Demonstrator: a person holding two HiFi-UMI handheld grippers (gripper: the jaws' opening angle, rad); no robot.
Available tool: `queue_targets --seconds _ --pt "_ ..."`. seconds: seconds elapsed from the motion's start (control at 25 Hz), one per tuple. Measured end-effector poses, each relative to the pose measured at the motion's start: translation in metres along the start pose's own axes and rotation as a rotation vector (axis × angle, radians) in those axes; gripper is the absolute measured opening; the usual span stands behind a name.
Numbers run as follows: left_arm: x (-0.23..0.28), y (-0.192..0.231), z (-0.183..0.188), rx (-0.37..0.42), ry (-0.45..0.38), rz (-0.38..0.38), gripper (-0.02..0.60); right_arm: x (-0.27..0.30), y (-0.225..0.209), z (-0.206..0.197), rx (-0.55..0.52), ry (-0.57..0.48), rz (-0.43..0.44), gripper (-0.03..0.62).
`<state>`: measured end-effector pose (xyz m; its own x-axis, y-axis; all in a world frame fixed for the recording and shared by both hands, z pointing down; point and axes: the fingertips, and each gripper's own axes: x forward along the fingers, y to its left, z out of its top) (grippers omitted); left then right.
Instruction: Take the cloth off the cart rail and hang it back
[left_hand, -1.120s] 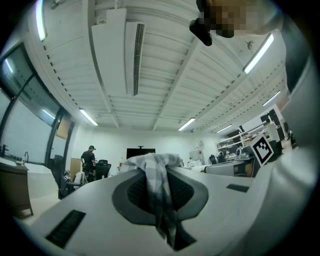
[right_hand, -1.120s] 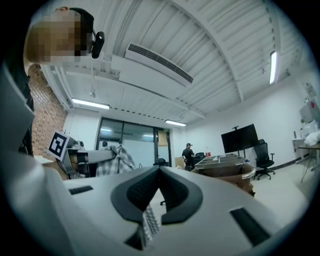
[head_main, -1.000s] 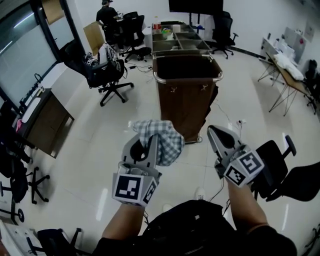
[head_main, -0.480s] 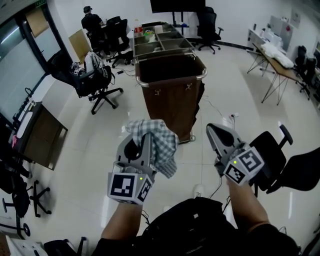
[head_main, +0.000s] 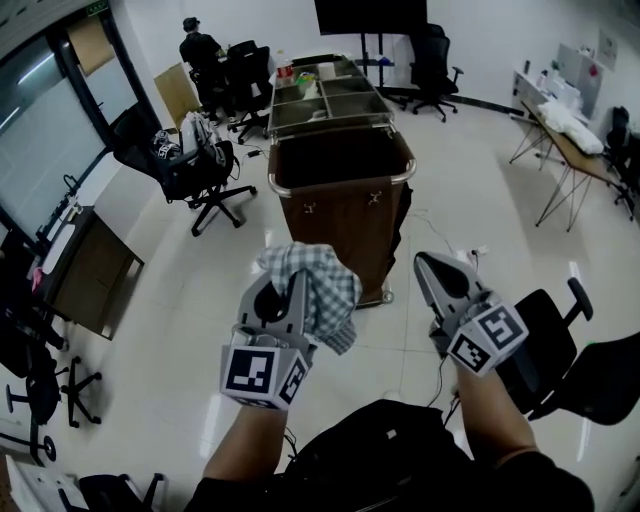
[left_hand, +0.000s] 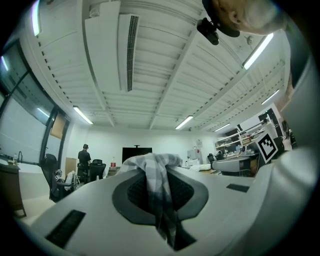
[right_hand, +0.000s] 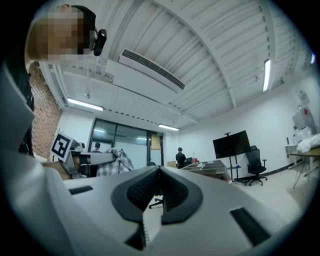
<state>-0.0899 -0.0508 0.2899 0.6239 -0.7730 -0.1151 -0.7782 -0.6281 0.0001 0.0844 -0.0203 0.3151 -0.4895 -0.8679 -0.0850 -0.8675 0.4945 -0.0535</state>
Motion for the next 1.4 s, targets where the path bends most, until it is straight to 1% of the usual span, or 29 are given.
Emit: queue_targets --seconds 0.16,0.36,0.52,0.8,1.0,1.16,1.28,1.4 --pt "0.039 0.000 -0.004 -0.028 0.008 0.030 0.029 0.004 -0.035 0.006 0.000 -0.011 0.031 0.015" --pt "0.083 0.001 0.002 -0.006 -0.020 0.086 0.029 0.002 -0.071 0.005 0.001 -0.009 0.074 0.015" --pt "0.119 0.004 0.008 0.005 -0.027 0.122 0.029 0.001 -0.101 0.006 0.012 -0.012 0.083 0.015" --pt "0.168 0.007 0.011 0.039 -0.006 0.121 0.029 0.019 -0.131 0.021 0.035 -0.051 0.087 0.015" --pt "0.190 0.015 0.002 0.043 0.001 0.098 0.029 0.048 -0.141 0.017 0.029 -0.043 0.097 0.015" --pt "0.209 0.038 -0.008 0.032 0.012 0.095 0.029 0.070 -0.142 0.019 0.023 -0.045 0.095 0.015" --pt "0.229 0.059 -0.007 0.012 -0.004 0.097 0.029 0.089 -0.149 0.017 0.012 -0.037 0.083 0.015" --pt "0.253 0.079 -0.008 0.010 -0.013 0.079 0.031 0.110 -0.159 0.016 0.003 -0.032 0.060 0.015"
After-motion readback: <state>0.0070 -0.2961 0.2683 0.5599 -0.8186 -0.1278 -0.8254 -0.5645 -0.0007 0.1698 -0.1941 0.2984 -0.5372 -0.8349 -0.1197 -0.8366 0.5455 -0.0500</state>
